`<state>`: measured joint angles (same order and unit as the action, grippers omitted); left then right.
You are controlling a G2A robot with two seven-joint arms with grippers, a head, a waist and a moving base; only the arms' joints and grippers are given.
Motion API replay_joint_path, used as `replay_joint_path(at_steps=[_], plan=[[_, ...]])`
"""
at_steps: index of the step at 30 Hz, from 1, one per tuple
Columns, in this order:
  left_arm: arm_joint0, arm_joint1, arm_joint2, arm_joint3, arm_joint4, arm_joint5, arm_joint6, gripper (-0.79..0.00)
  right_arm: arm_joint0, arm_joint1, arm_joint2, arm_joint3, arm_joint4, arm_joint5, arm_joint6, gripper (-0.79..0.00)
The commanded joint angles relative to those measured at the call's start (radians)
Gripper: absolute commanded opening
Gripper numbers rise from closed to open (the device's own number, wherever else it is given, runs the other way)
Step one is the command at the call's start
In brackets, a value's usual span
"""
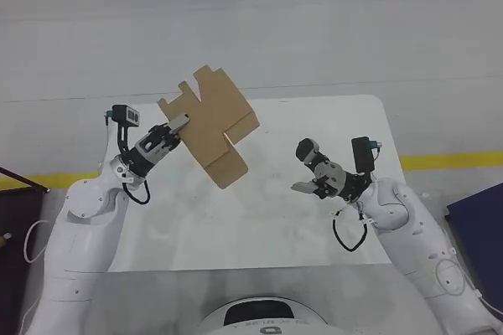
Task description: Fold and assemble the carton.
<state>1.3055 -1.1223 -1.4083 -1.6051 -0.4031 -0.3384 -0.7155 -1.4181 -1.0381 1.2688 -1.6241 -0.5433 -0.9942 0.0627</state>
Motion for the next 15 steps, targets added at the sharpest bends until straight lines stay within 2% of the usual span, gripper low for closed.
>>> replay_joint_path(at_steps=[1,5,10,11,13,15], plan=[[-0.011,0.0,0.008,0.012,0.066,-0.033,0.012,-0.785,0.014,-0.008,-0.034,0.008,0.066,0.016,-0.025,0.0],[-0.028,-0.005,0.04,0.043,0.155,-0.087,0.052,-0.785,0.085,-0.03,-0.111,0.073,0.186,0.1,-0.036,0.0],[-0.046,-0.009,0.058,0.056,0.163,-0.085,0.076,-0.785,0.151,-0.051,-0.198,0.115,0.271,0.121,0.024,-0.009],[-0.048,-0.009,0.058,0.055,0.163,-0.084,0.076,-0.785,0.162,-0.055,-0.208,0.124,0.282,0.129,0.03,-0.028],[-0.051,-0.009,0.057,0.054,0.169,-0.087,0.073,-0.785,0.183,-0.063,-0.228,0.135,0.305,0.145,0.036,-0.154],[-0.053,-0.008,0.056,0.054,0.178,-0.089,0.069,-0.785,0.203,-0.071,-0.251,0.145,0.331,0.15,0.045,-0.2]])
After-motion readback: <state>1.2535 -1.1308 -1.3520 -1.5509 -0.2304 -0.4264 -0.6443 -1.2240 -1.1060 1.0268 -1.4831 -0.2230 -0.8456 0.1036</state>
